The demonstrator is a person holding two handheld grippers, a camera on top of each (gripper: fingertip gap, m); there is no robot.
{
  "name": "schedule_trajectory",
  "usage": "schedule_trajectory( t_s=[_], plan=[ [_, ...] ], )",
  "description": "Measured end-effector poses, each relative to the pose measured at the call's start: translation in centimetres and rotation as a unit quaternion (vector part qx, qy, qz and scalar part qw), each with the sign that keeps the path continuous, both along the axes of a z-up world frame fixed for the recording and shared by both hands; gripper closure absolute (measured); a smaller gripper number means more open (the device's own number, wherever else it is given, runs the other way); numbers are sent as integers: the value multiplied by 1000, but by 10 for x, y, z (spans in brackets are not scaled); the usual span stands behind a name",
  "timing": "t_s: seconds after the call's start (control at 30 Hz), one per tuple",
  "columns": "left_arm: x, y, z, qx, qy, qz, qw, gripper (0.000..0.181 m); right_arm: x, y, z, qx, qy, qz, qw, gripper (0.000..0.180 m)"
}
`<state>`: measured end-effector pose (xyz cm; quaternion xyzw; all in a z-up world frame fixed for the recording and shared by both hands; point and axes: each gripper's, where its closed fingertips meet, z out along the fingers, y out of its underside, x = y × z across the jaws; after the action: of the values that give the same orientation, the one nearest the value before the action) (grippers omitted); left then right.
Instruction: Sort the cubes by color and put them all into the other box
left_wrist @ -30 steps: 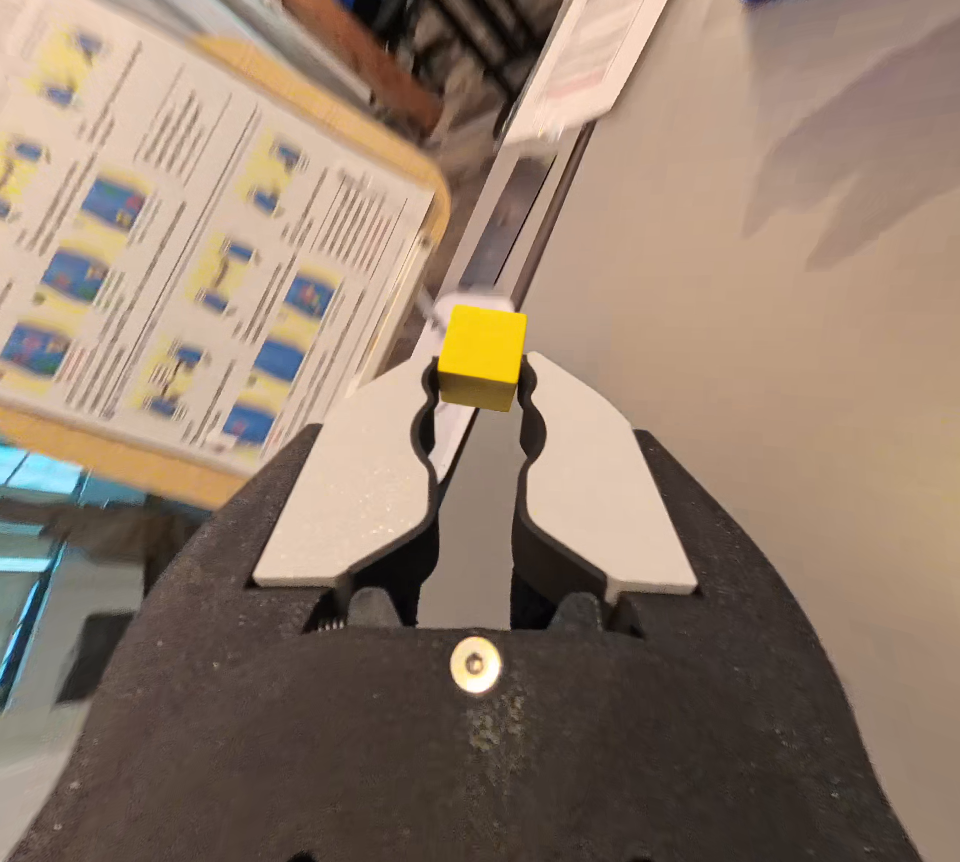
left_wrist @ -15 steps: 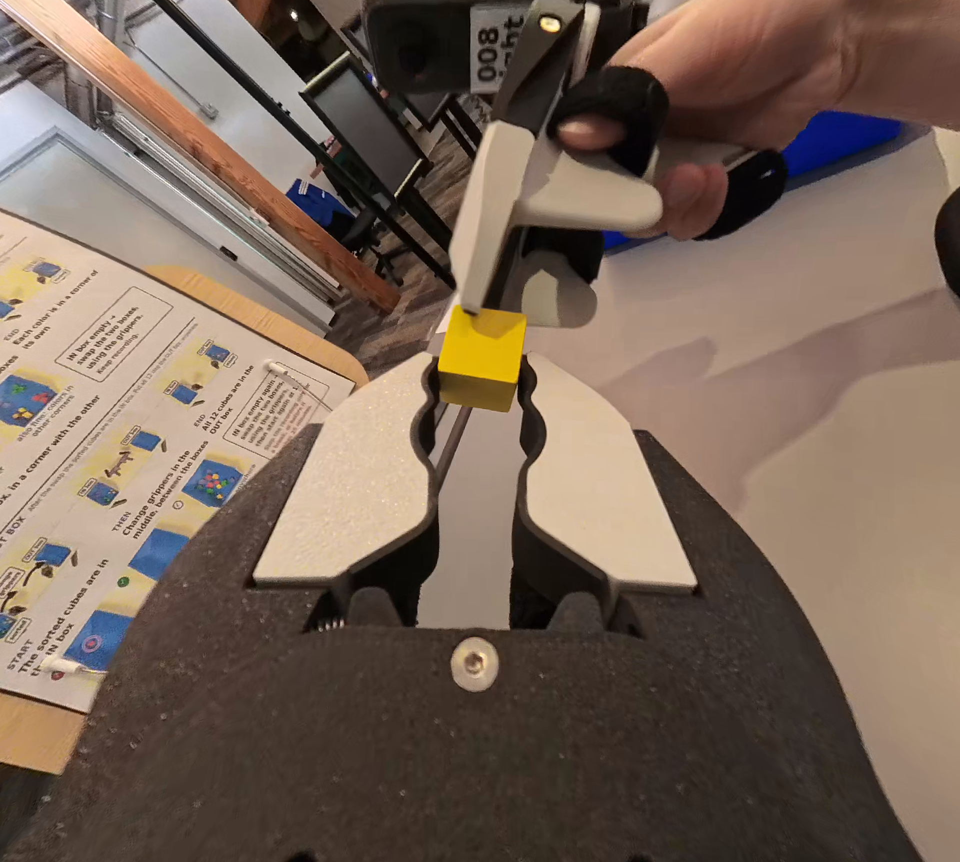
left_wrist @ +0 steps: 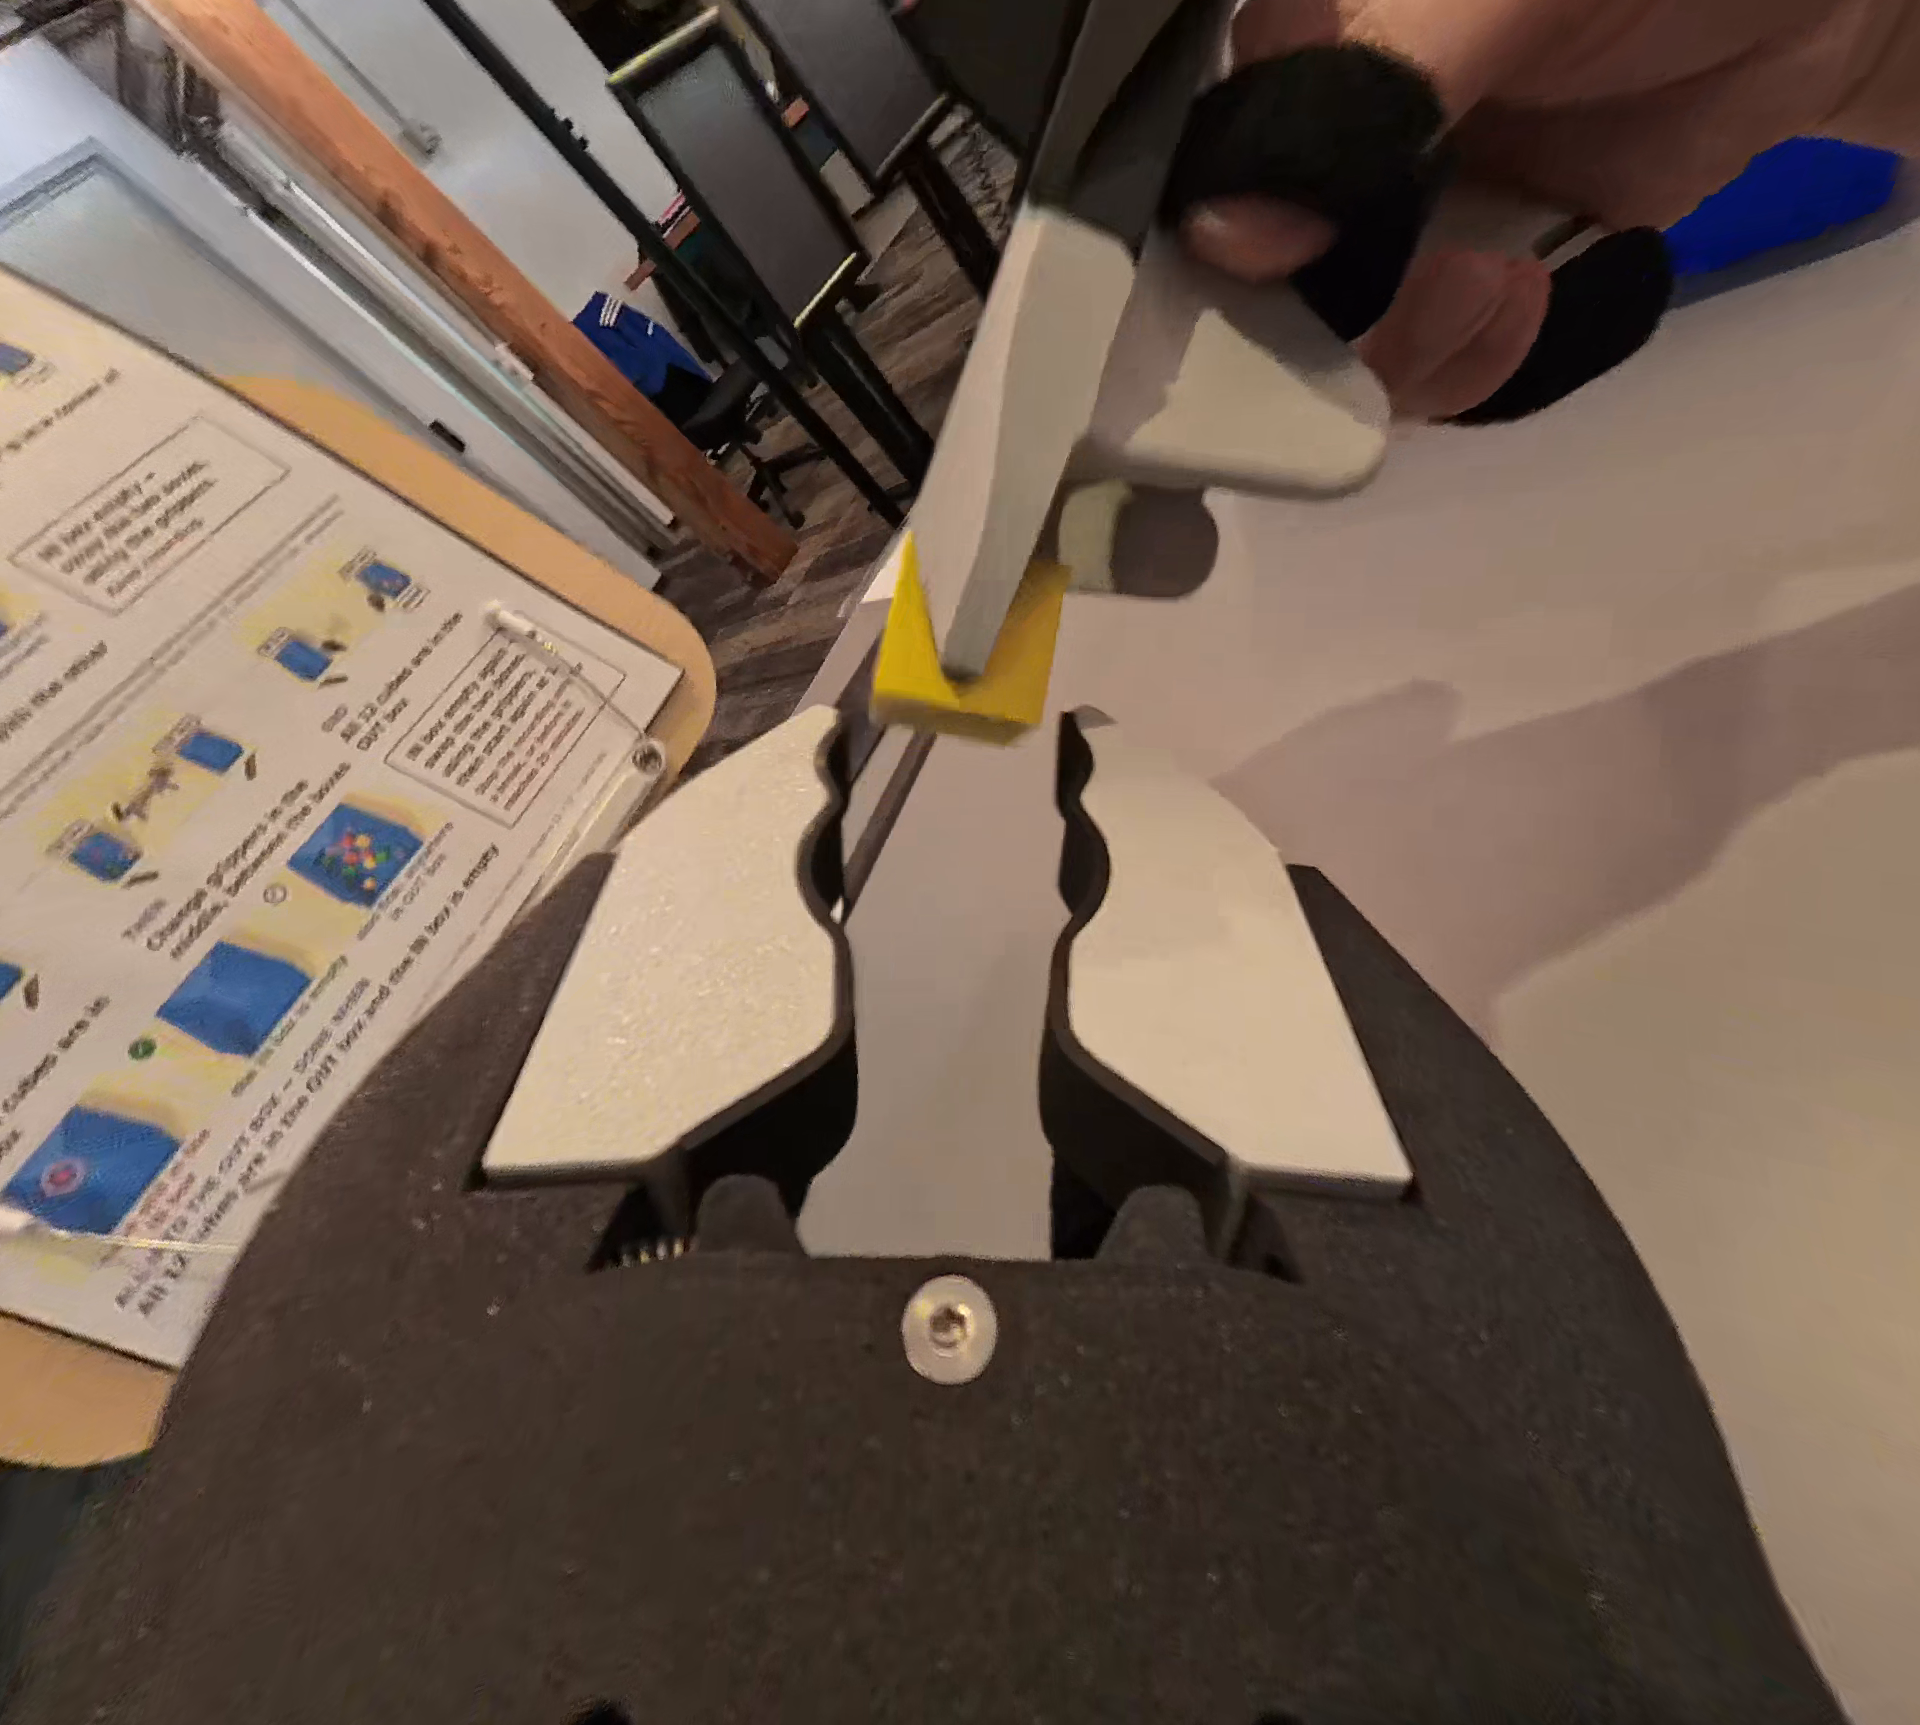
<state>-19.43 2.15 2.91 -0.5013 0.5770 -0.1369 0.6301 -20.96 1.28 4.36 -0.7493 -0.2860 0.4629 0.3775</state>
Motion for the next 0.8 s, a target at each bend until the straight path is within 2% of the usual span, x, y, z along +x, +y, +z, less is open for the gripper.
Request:
schedule_trajectory(
  t_s=[0.13,0.23,0.33,0.53,0.8],
  plan=[
    [-13,18,-23,-43,26,33,998,127,23,17,11,81,-52,-94,991,152],
    [-18,27,-22,-62,6,50,997,129,65,34,20,154,-143,-192,959,152],
    [-19,29,-21,-70,-3,56,996,132,112,40,29,181,-200,-266,926,152],
    [-15,27,-29,-61,19,56,996,135,234,42,30,169,-290,-409,848,152],
    [-13,29,-36,-63,32,58,996,137,361,10,2,88,-310,-508,799,152]
  ],
)
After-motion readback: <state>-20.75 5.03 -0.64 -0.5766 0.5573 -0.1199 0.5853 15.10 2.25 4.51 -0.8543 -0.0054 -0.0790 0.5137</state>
